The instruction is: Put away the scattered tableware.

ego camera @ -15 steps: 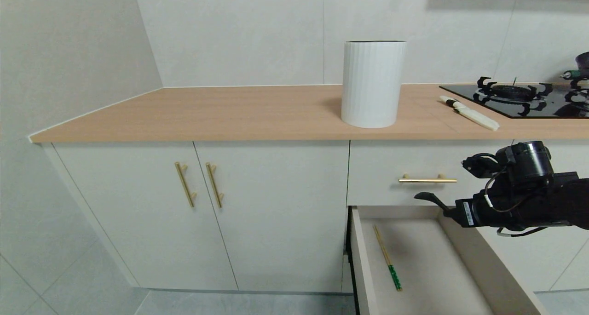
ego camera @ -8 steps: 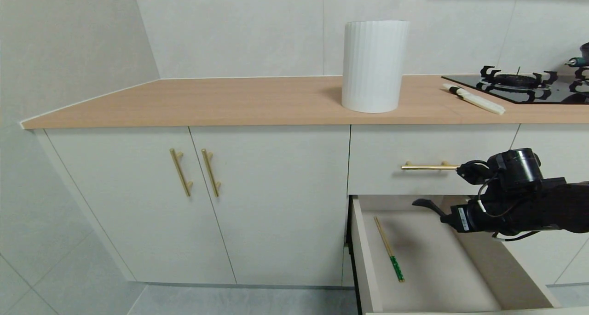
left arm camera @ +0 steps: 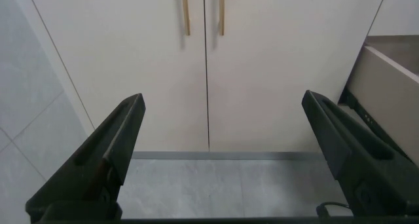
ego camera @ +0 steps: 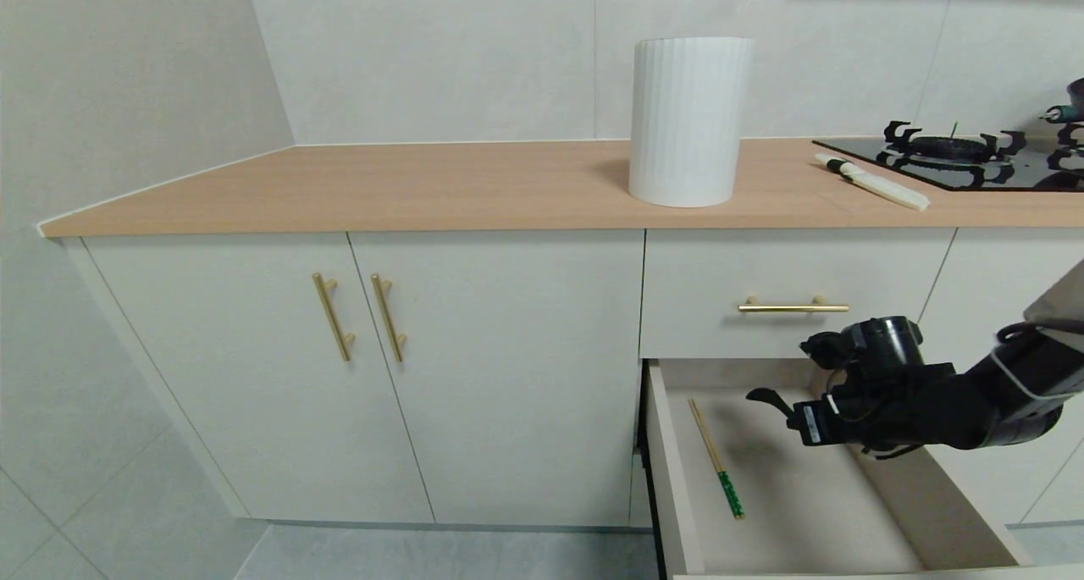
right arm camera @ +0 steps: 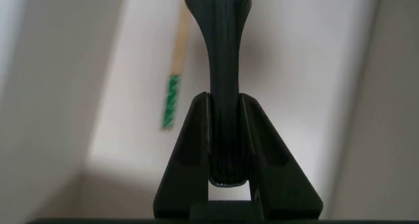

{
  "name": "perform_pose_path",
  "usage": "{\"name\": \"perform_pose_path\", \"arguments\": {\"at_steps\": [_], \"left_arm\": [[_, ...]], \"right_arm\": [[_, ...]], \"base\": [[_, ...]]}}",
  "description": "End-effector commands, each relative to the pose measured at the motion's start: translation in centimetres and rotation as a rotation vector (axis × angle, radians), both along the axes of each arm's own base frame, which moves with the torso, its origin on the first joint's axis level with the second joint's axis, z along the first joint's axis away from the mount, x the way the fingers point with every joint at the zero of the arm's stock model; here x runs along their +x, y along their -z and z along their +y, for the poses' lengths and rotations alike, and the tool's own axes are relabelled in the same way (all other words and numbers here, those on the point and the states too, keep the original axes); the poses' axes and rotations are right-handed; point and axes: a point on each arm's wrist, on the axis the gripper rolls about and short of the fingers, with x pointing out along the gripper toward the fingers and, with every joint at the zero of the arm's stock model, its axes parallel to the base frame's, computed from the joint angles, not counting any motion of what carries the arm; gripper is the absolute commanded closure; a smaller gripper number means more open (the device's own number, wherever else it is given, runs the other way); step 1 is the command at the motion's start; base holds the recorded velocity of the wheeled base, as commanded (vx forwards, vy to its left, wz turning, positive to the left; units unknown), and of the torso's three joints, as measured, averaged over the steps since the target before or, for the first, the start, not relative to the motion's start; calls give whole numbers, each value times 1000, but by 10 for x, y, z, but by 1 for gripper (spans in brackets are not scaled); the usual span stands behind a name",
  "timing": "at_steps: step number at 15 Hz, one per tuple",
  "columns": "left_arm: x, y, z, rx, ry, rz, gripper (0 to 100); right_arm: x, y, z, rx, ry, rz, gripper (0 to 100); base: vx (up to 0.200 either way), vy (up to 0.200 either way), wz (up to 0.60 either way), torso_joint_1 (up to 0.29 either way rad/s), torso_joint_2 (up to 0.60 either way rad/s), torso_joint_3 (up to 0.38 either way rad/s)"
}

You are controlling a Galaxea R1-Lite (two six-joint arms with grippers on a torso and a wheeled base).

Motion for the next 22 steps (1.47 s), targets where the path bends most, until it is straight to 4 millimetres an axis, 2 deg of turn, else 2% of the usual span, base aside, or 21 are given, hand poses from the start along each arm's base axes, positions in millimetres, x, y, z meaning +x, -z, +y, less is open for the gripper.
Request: {"name": "perform_pose_path", "arguments": {"at_steps": [1, 5, 13, 14, 19, 20, 22], "left_arm": [[0, 0, 0, 0, 0, 0, 0], [0, 0, 0, 0, 0, 0, 0], [0, 0, 0, 0, 2, 0, 0], [0, 0, 0, 0, 0, 0, 0], [0, 0, 0, 0, 0, 0, 0], [0, 0, 0, 0, 0, 0, 0], [0, 0, 0, 0, 0, 0, 0]], "right_arm": [[9, 50, 0, -36, 25, 95, 100], [17, 69, 0, -79, 60, 118, 100], [18, 67, -2, -80, 70, 111, 100], [18, 66, -2, -78, 71, 108, 0], [17, 62, -2, -70, 81, 102, 0], [16, 55, -2, -64, 83, 88, 0], [7, 23, -3, -30, 103, 30, 0]], "base": [[0, 0, 0, 0, 0, 0], [0, 0, 0, 0, 0, 0], [0, 0, 0, 0, 0, 0], [0, 0, 0, 0, 0, 0], [0, 0, 0, 0, 0, 0], [0, 0, 0, 0, 0, 0], [0, 0, 0, 0, 0, 0]]}}
